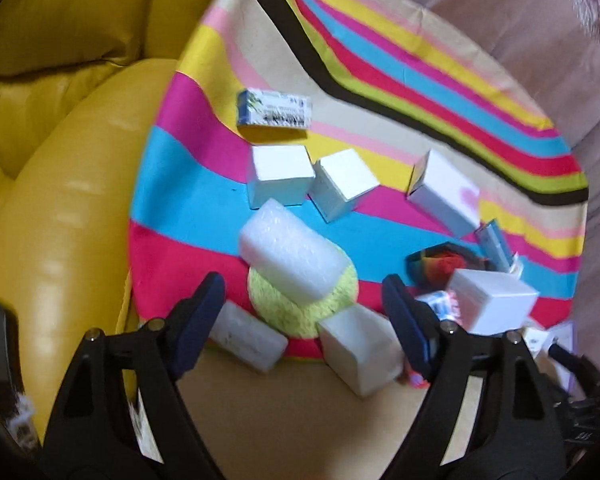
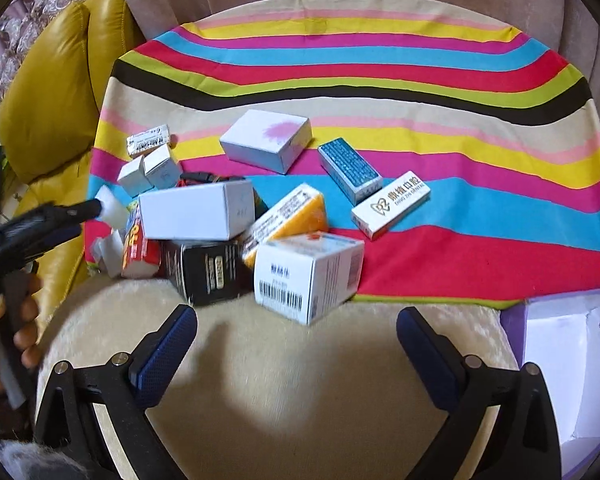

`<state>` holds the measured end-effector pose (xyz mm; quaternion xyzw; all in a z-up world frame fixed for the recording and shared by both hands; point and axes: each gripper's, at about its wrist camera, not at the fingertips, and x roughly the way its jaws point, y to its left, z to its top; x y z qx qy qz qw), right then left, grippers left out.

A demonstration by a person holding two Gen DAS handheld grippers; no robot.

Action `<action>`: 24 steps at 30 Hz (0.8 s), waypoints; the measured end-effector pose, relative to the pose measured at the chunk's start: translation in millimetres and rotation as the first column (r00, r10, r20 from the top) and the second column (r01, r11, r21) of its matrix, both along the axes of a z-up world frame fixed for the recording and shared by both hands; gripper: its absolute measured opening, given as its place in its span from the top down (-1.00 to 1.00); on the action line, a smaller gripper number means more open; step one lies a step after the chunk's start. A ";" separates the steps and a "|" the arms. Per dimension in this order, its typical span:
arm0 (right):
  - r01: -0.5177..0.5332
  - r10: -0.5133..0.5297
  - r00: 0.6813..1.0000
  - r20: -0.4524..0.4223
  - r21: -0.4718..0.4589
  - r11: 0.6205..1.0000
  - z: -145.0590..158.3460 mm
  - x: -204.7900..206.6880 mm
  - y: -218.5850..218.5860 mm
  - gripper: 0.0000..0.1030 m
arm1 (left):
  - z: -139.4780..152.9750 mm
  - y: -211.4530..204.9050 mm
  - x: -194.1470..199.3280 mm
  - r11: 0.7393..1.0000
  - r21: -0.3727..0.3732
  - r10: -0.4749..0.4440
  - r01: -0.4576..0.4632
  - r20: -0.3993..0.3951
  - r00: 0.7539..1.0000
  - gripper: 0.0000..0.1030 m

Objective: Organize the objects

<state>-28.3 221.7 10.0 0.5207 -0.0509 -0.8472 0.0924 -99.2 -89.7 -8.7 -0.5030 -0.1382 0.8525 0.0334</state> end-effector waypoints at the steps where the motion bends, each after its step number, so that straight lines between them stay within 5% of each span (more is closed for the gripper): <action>1: -0.006 0.006 1.000 0.006 -0.006 1.000 -0.9 -1.9 -0.9 -0.96 | -3.0 1.2 -5.0 0.999 -0.019 -0.028 0.028 0.008 1.000 -0.61; 7: -0.006 0.006 1.000 0.014 -0.009 1.000 -7.9 -12.7 -2.5 -0.74 | -12.5 7.4 -25.1 0.982 -0.146 -0.118 0.122 0.036 0.992 -0.56; 9: -0.007 0.007 1.000 0.021 -0.008 1.000 -10.9 -13.6 -2.7 -0.70 | -15.5 7.4 -26.4 0.978 -0.154 -0.133 0.138 0.044 0.990 -0.24; 16: 0.005 -0.004 1.000 0.028 -0.036 0.999 -15.6 -13.6 2.0 -0.47 | 4.4 11.3 -14.3 0.969 -0.217 -0.128 0.119 -0.030 0.991 -0.23; 24: 0.005 -0.006 1.000 0.007 0.042 0.999 -14.5 -23.5 -8.5 -0.47 | 25.7 27.0 11.7 0.975 -0.210 -0.089 0.070 -0.085 0.992 -0.23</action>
